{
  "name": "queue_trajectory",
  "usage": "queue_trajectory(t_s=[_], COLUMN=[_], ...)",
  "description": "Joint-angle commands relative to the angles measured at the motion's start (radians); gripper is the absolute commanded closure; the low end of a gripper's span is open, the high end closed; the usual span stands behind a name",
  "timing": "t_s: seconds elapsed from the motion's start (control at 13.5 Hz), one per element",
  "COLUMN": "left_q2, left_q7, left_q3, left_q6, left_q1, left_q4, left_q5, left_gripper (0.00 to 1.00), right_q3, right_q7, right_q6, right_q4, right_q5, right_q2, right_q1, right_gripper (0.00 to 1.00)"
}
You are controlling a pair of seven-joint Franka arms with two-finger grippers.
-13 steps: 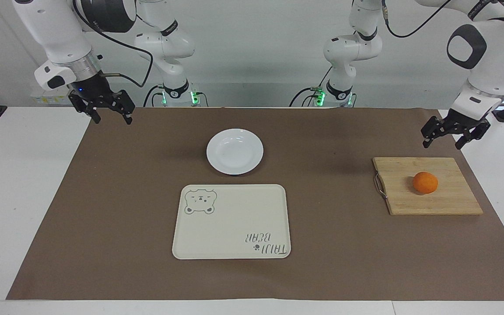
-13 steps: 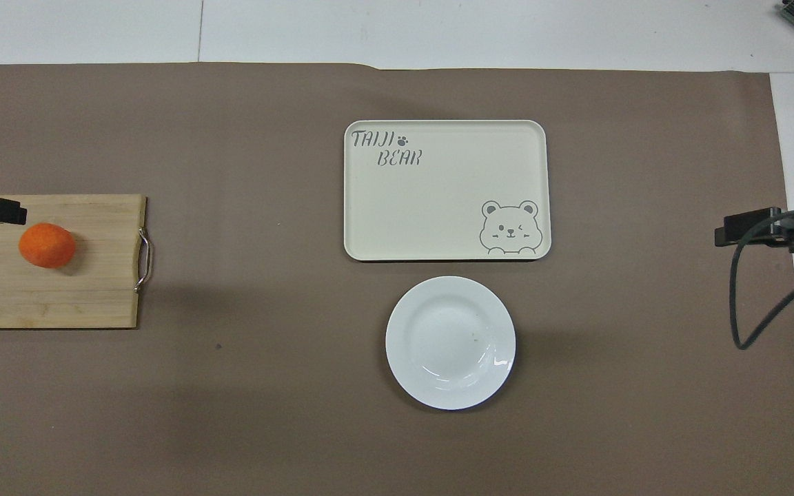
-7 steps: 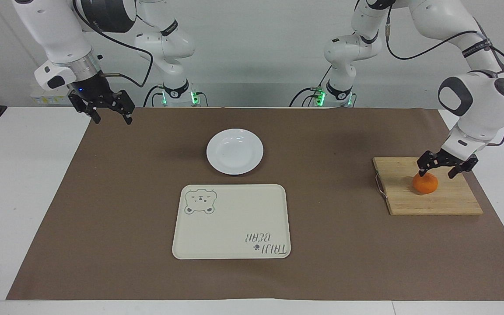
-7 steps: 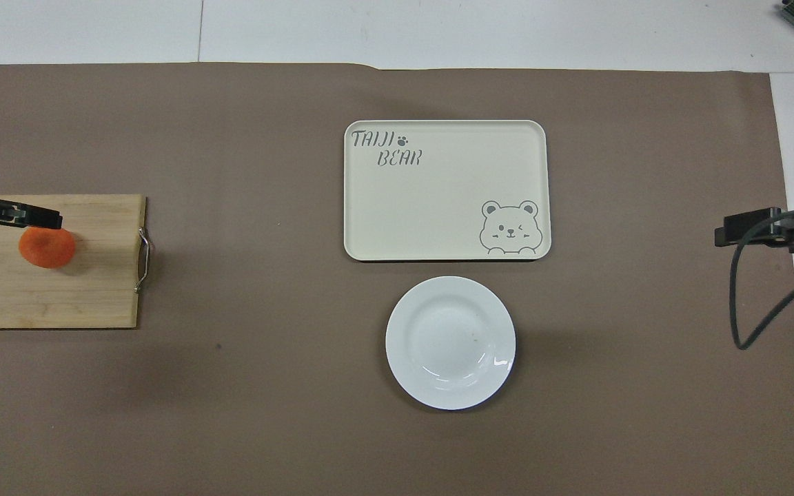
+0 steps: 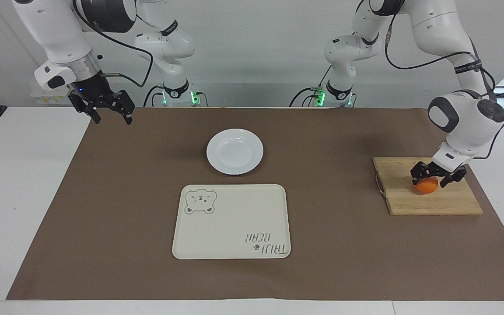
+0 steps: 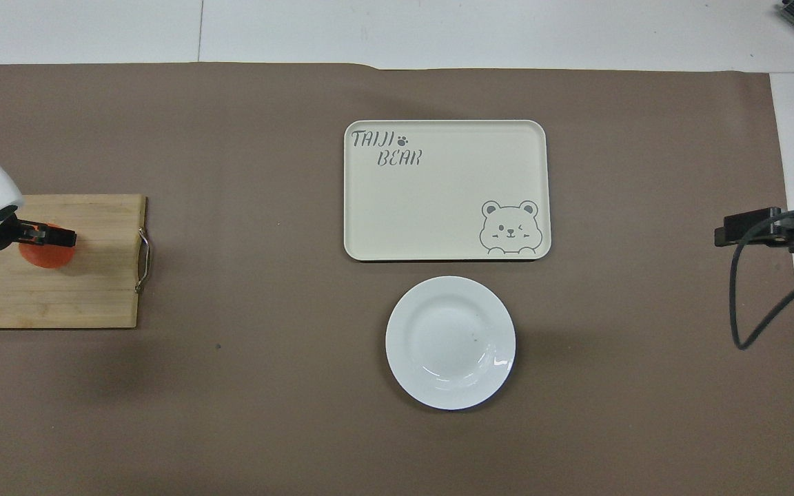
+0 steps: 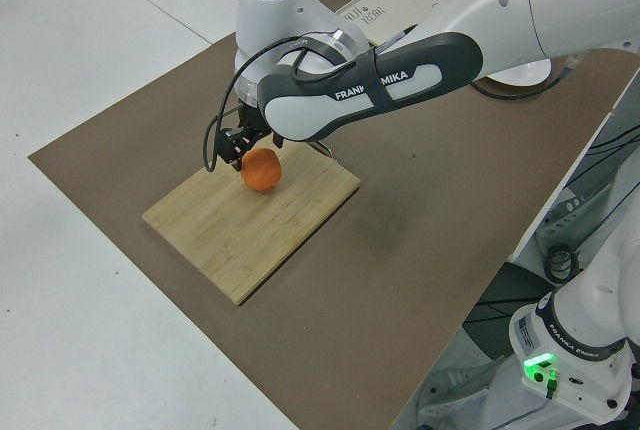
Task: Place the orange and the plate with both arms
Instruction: 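Lower the left gripper onto the orange and close it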
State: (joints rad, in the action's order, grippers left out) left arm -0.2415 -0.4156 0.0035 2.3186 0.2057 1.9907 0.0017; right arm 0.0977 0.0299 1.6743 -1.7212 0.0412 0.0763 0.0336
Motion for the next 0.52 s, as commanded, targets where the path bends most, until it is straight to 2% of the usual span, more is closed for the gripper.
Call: queue_trajectory(t_s=[0.0, 0.07, 0.15, 0.22, 0.3, 0.45], left_q2=[0.001, 0.001, 0.001, -0.001, -0.001, -0.001], left_q7=[-0.026, -0.029, -0.031, -0.041, -0.043, -0.043], left_q3=[-0.008, -0.007, -0.007, -0.007, -0.007, -0.007], left_q6=[0.051, 0.051, 0.050, 0.051, 0.050, 0.045], left_q1=[0.014, 0.015, 0.018, 0.020, 0.023, 0.024], left_q4=[0.033, 0.033, 0.031, 0.030, 0.025, 0.023], left_q5=[-0.008, -0.008, -0.008, -0.006, -0.006, -0.005], left_gripper=[0.00, 0.00, 0.35, 0.80, 1.00, 1.00], right_q3=[-0.003, -0.003, -0.003, -0.003, -0.003, -0.003], right_q7=[-0.011, -0.011, -0.011, -0.011, -0.011, -0.011], right_q6=[-0.010, -0.010, -0.010, -0.010, -0.010, -0.010], right_q4=[0.008, 0.008, 0.008, 0.008, 0.008, 0.008], right_q5=[-0.012, -0.012, -0.012, -0.012, -0.012, -0.012], right_q2=[0.000, 0.000, 0.000, 0.000, 0.002, 0.000], right_q1=[-0.001, -0.001, -0.001, -0.001, -0.001, -0.001], right_gripper=[0.00, 0.00, 0.00, 0.00, 0.00, 0.00])
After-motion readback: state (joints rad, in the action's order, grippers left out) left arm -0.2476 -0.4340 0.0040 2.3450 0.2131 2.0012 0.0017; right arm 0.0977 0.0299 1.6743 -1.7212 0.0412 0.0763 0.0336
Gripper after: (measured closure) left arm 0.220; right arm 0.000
